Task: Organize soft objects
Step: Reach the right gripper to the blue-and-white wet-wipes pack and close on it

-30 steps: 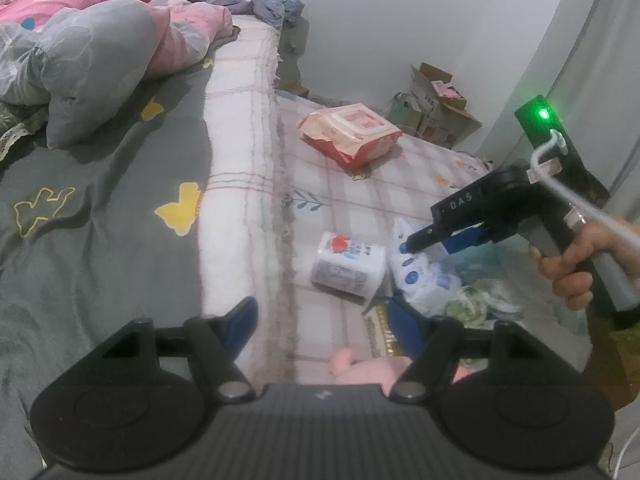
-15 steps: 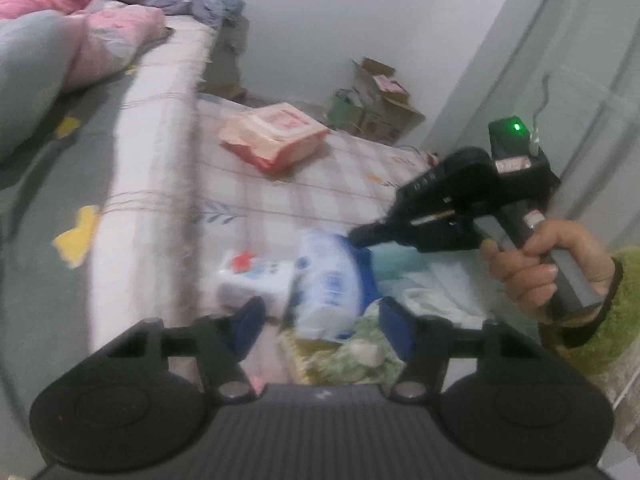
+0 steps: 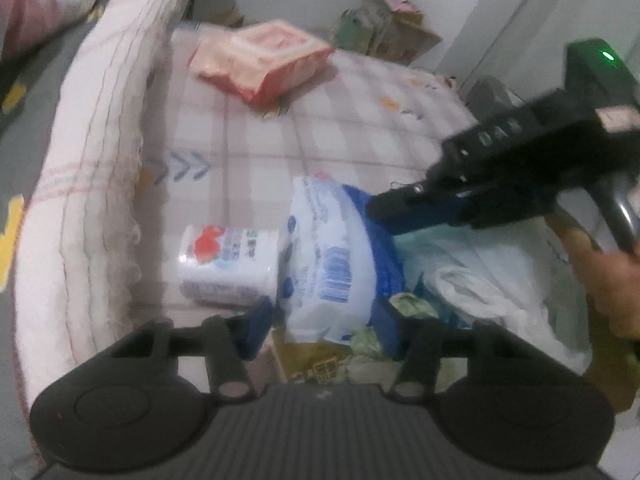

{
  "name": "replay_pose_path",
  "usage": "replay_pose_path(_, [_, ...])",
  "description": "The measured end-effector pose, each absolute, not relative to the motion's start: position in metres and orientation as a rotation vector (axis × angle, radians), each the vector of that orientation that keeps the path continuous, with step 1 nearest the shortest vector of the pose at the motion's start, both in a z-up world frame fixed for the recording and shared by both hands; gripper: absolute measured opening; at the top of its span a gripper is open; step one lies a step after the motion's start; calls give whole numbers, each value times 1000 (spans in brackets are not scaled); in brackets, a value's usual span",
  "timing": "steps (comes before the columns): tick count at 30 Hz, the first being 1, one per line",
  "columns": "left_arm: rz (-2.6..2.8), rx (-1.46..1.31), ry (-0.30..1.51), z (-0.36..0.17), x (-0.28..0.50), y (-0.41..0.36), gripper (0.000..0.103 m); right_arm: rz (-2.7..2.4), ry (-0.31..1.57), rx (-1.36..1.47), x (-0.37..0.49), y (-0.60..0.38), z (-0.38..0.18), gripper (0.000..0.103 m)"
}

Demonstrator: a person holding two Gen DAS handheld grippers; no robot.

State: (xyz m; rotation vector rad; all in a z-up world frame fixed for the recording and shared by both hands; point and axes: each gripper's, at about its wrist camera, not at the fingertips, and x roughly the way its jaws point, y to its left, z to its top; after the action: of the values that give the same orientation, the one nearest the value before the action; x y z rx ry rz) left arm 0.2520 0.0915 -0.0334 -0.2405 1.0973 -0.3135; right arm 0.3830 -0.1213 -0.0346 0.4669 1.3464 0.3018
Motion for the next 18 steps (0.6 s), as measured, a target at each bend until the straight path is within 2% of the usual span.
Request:
replay_pose_path(6, [-296, -293, 1147, -38, 261, 97, 55, 295, 1374, 427, 386, -112, -43, 24])
replay_pose_path(9, [-282, -288, 1139, -37, 259, 100, 55, 302, 1379, 401, 387, -108, -41, 32])
replay_pose_path(11, [-280, -292, 1133, -35, 255, 103, 55, 289, 1390, 370, 388, -103, -40, 48])
replay_pose_path(15, [-285, -305, 1119, -31, 246, 109, 55, 242, 1411, 285, 394, -84, -42, 65])
replay_pose_path(17, [-286, -313, 1112, -29, 240, 114, 55, 231, 1424, 241, 401, -72, -44, 82])
replay_pose_path(18, [-286, -315, 1109, -28, 237, 116, 55, 219, 1425, 221, 404, -66, -45, 85])
